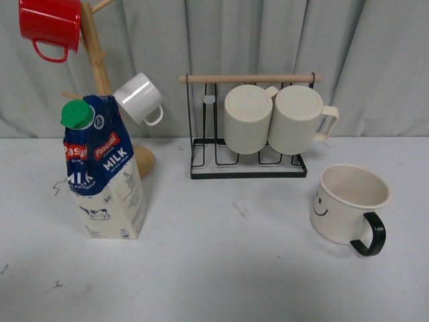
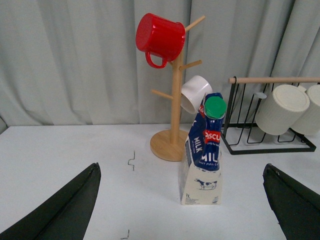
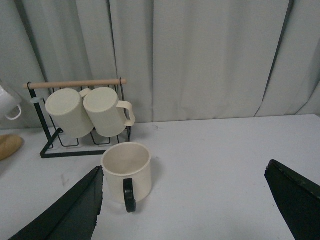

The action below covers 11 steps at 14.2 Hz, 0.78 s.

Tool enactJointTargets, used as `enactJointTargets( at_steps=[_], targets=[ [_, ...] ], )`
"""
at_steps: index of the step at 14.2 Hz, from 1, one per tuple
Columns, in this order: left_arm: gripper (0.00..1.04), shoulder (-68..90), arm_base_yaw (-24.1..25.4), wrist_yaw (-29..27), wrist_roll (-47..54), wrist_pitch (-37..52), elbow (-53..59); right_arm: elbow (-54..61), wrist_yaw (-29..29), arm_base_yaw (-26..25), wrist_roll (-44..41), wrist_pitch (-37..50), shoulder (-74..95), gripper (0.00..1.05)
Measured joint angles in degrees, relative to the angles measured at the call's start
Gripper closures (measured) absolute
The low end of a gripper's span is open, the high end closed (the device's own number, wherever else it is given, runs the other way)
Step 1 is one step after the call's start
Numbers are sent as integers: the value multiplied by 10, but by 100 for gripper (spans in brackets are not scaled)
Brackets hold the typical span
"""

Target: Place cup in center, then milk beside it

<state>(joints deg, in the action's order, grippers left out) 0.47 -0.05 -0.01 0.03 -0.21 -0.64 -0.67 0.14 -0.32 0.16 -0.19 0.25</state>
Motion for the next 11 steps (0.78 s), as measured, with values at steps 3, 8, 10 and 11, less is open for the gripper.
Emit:
enactJointTargets(
  at_steps=[3, 8, 10, 11],
  targets=[
    [7, 0, 0, 0, 0, 0, 0, 0, 0, 0, 0, 0, 0, 6],
    [7, 0, 0, 0, 0, 0, 0, 0, 0, 0, 0, 0, 0, 6],
    [7, 0, 0, 0, 0, 0, 0, 0, 0, 0, 0, 0, 0, 6],
    [7, 0, 0, 0, 0, 0, 0, 0, 0, 0, 0, 0, 0, 6]
  ],
)
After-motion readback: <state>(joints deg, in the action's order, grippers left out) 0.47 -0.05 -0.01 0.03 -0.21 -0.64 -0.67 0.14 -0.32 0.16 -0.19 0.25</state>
